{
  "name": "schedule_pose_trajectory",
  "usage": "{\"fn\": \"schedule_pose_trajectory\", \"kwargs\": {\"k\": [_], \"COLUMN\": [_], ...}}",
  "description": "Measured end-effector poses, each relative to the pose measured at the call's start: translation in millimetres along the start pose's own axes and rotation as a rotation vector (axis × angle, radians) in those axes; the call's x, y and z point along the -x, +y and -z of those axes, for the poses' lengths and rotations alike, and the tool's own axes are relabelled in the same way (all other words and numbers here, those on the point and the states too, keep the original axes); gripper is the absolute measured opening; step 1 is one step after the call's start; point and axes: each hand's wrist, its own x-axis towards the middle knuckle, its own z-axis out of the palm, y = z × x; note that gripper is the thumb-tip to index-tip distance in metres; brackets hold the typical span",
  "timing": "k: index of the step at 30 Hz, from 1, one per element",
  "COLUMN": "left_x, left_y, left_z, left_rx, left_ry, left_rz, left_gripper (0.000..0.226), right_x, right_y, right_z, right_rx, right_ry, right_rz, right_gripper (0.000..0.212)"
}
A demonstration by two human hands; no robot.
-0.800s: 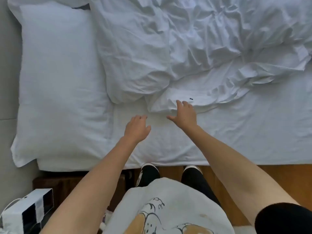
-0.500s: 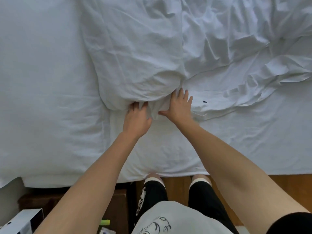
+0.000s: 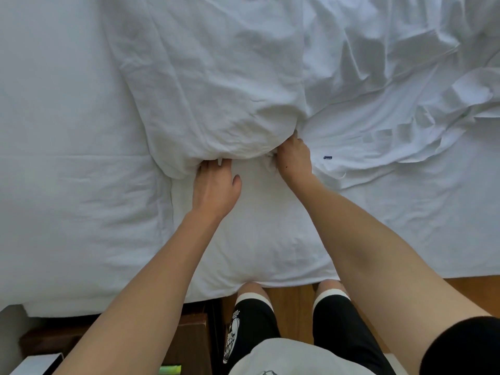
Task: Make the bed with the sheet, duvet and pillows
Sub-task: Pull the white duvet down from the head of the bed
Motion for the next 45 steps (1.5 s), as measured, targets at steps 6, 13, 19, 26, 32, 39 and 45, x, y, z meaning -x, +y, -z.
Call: {"fn": "schedule_pose_trajectory", "kwargs": {"k": [6, 13, 19, 26, 32, 39, 45], "left_x": [21.0, 75.2, 124.0, 157.4, 161.4, 106.8, 77.1], "left_y": [6.8, 57.2, 104.8, 149.2, 181.9, 186.9, 171.0], "left_z": [4.4, 2.8, 17.6, 39.7, 15.1, -12.1, 30.1], "left_rx": [0.003, -0.031, -0.067, 0.232, 0.069, 0.082, -0.011], "left_ry": [0.016, 0.111, 0.266, 0.321, 0.171, 0.45, 0.495], "left_rz": [0.002, -0.137, -0.205, 0.176, 0.015, 0.174, 0.009], "left_gripper": [0.057, 0.078, 0.089, 0.094, 0.11, 0.067, 0.014], "right_x": [30.9, 96.5, 153.2, 225.0, 260.3, 244.3, 242.2], "right_y": [12.1, 25.8, 53.7, 134.8, 189.0, 202.8, 201.1], "right_z": [32.5, 89.3, 151.4, 203.6, 199.5, 167.7, 141.4], "right_rx": [0.03, -0.064, -0.103, -0.04, -0.015, -0.05, -0.047], "right_ry": [0.024, 0.119, 0.162, 0.055, -0.015, -0.033, 0.012], "right_rz": [0.091, 0.192, 0.279, 0.327, 0.346, 0.398, 0.306], "right_gripper": [0.039, 0.044, 0.024, 0.012, 0.015, 0.01, 0.02]}}
